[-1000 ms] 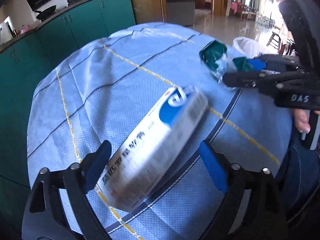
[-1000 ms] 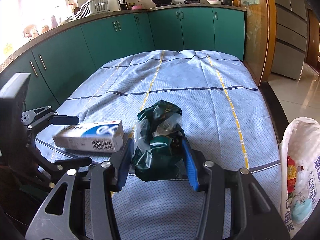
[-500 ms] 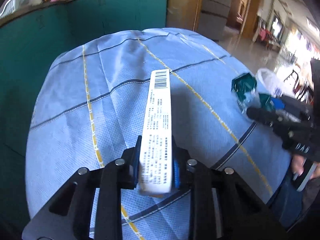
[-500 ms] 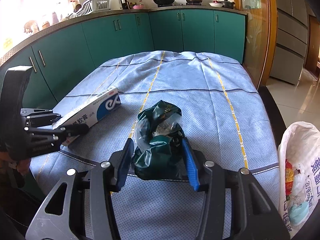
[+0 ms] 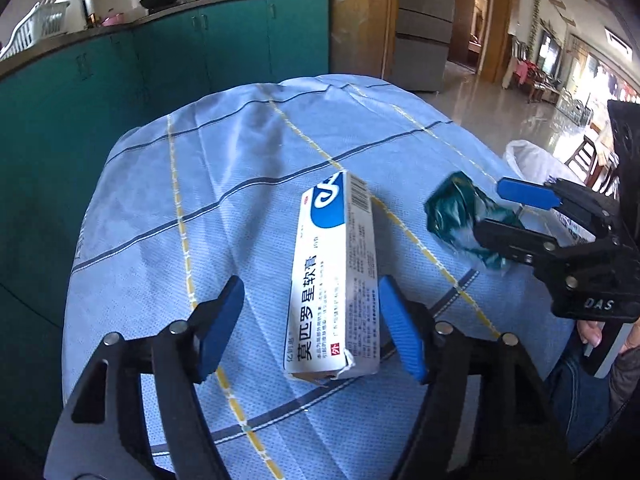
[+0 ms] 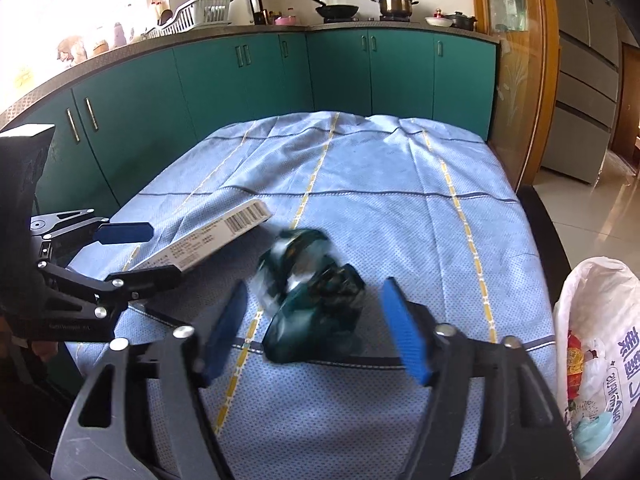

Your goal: Collect trash

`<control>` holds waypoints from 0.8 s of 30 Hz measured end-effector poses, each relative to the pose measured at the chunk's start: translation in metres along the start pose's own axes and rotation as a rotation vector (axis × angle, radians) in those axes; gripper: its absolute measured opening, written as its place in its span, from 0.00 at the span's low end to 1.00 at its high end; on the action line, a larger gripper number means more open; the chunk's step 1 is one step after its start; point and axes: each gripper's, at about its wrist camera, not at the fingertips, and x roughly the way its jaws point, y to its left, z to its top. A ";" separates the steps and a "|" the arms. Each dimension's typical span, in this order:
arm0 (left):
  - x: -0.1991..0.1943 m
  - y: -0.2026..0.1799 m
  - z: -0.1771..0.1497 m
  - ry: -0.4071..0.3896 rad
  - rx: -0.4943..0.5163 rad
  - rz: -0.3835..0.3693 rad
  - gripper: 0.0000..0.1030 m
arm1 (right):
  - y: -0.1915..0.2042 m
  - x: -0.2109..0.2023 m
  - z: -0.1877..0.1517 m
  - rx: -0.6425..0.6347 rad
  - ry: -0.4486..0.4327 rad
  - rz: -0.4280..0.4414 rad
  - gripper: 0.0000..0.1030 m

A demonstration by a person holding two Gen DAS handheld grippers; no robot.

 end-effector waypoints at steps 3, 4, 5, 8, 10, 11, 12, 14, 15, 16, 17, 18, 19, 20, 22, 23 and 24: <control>0.005 0.003 0.000 0.016 -0.008 0.004 0.73 | -0.001 0.000 0.000 0.008 0.001 -0.006 0.74; 0.007 0.002 -0.001 0.023 -0.001 0.004 0.74 | -0.001 0.001 0.000 0.010 0.004 -0.009 0.75; 0.009 0.000 -0.002 0.028 0.005 0.007 0.74 | -0.002 0.001 0.000 0.012 0.005 -0.012 0.76; 0.016 -0.005 -0.002 0.039 0.028 0.019 0.75 | -0.002 0.002 0.000 0.010 0.007 -0.014 0.77; 0.018 -0.008 -0.002 0.043 0.031 0.013 0.75 | -0.001 0.004 0.000 0.007 0.012 -0.016 0.78; 0.018 -0.009 -0.002 0.044 0.032 0.008 0.75 | -0.001 0.004 0.000 0.006 0.014 -0.016 0.78; 0.018 -0.010 -0.002 0.043 0.035 -0.001 0.75 | -0.001 0.004 0.000 0.006 0.014 -0.015 0.78; 0.017 -0.014 -0.002 0.042 0.047 -0.012 0.75 | -0.001 0.004 0.000 0.005 0.010 -0.014 0.78; 0.017 -0.015 -0.002 0.041 0.055 -0.012 0.75 | -0.001 0.004 0.000 0.005 0.009 -0.016 0.78; 0.017 -0.017 -0.002 0.042 0.061 -0.010 0.75 | -0.001 0.004 0.000 0.007 0.011 -0.018 0.78; 0.017 -0.018 -0.002 0.043 0.066 -0.008 0.75 | -0.001 0.005 0.000 0.007 0.012 -0.019 0.78; 0.018 -0.020 -0.003 0.043 0.072 -0.005 0.75 | -0.001 0.006 0.000 0.008 0.014 -0.021 0.78; 0.019 -0.021 -0.003 0.045 0.077 -0.003 0.74 | -0.001 0.006 0.000 0.008 0.015 -0.022 0.78; 0.020 -0.022 -0.004 0.049 0.083 -0.003 0.72 | -0.001 0.007 0.000 0.007 0.015 -0.024 0.78; 0.021 -0.025 -0.004 0.052 0.087 -0.011 0.62 | -0.001 0.006 0.000 0.006 0.015 -0.026 0.78; 0.021 -0.025 -0.004 0.051 0.087 -0.020 0.59 | -0.001 0.007 0.000 0.006 0.015 -0.026 0.78; 0.021 -0.026 -0.004 0.051 0.089 -0.029 0.55 | -0.001 0.007 0.000 0.006 0.015 -0.026 0.78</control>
